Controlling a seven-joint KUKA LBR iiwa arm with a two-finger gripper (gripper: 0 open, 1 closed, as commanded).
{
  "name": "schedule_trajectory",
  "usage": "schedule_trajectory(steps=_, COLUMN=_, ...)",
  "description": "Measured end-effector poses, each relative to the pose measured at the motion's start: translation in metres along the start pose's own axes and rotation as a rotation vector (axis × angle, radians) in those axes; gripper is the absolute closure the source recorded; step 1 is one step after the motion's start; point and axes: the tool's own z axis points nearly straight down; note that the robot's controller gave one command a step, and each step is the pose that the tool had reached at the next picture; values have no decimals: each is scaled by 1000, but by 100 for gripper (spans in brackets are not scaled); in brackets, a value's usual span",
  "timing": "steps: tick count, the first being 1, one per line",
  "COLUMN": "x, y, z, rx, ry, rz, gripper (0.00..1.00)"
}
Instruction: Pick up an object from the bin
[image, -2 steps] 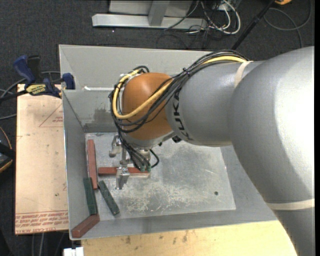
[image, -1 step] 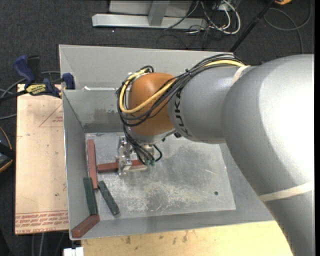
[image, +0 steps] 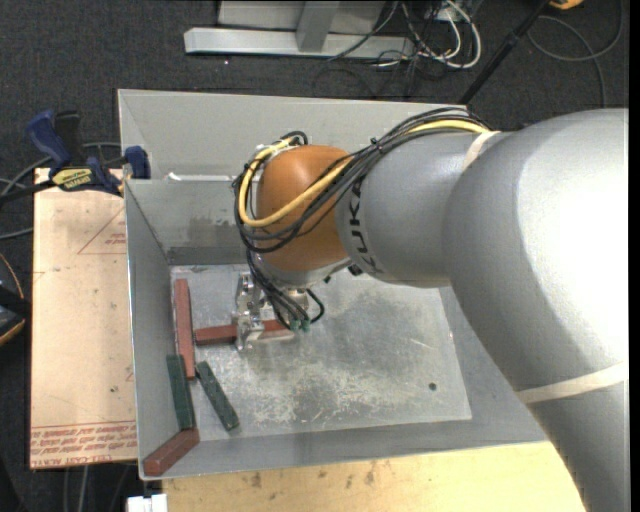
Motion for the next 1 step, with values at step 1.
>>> schedule_trajectory(steps=1, x=-14, y=13, z=-147, rx=6, ry=12, rz=-109, gripper=100)
